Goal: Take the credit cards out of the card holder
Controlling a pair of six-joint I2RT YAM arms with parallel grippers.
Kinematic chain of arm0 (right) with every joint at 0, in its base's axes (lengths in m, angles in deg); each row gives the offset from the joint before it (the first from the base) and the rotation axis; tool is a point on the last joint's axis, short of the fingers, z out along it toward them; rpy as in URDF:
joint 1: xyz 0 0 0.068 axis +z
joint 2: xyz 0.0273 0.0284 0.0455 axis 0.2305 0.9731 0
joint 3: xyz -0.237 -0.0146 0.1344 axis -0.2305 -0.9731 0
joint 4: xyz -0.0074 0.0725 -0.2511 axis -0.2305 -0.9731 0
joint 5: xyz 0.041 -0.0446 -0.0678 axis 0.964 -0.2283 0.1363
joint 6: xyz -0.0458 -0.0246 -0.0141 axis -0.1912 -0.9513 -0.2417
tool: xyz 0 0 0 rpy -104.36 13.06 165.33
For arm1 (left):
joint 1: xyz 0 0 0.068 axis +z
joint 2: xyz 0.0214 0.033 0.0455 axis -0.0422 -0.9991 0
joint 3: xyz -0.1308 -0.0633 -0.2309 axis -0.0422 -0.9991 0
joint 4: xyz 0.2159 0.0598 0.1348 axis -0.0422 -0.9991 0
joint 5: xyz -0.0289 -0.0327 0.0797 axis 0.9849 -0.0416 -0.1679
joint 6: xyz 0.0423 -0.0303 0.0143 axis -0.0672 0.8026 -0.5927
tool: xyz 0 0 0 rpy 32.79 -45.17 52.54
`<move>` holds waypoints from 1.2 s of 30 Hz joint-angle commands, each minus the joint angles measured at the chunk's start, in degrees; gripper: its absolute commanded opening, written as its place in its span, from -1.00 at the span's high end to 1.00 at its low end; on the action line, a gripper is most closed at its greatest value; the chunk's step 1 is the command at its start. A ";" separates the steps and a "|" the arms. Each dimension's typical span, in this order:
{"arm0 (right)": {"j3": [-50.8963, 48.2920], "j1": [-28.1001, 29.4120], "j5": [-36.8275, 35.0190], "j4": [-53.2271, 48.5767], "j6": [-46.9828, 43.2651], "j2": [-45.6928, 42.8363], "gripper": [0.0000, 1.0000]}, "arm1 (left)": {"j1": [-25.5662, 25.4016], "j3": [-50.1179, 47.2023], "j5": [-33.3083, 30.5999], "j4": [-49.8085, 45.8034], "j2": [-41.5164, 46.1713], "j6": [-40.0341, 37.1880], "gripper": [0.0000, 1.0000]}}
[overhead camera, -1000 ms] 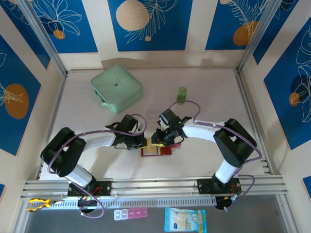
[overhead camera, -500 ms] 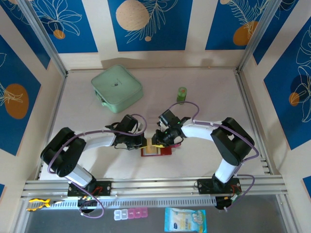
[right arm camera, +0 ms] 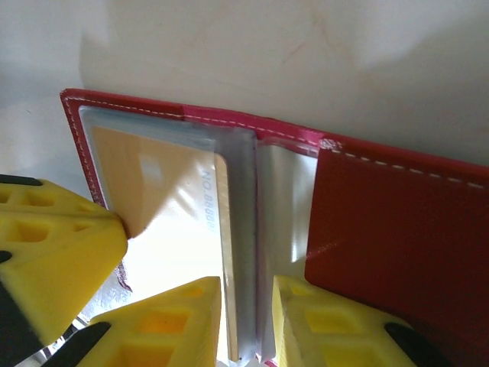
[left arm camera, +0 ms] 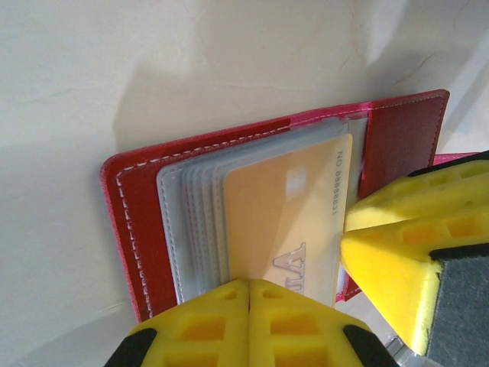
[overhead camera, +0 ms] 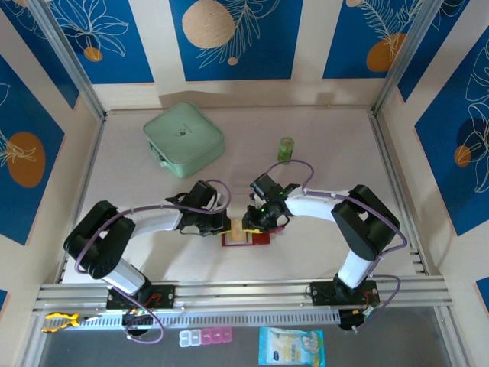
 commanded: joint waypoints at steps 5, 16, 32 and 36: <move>0.42 -0.34 -0.36 -1.27 -1.31 -4.40 0.50 | -0.49 0.61 0.15 -4.00 2.41 -0.34 0.89; -2.40 -0.91 4.47 3.82 0.08 -4.48 0.48 | -0.48 0.96 -0.45 -5.94 1.47 -1.78 0.94; -2.30 -0.91 7.29 6.01 0.27 -0.88 0.49 | -0.57 -0.51 -0.99 -5.75 0.07 -2.02 1.00; -2.36 -0.90 7.51 6.36 0.32 -0.38 0.51 | -0.49 -0.64 -1.03 -5.62 0.02 -1.96 1.00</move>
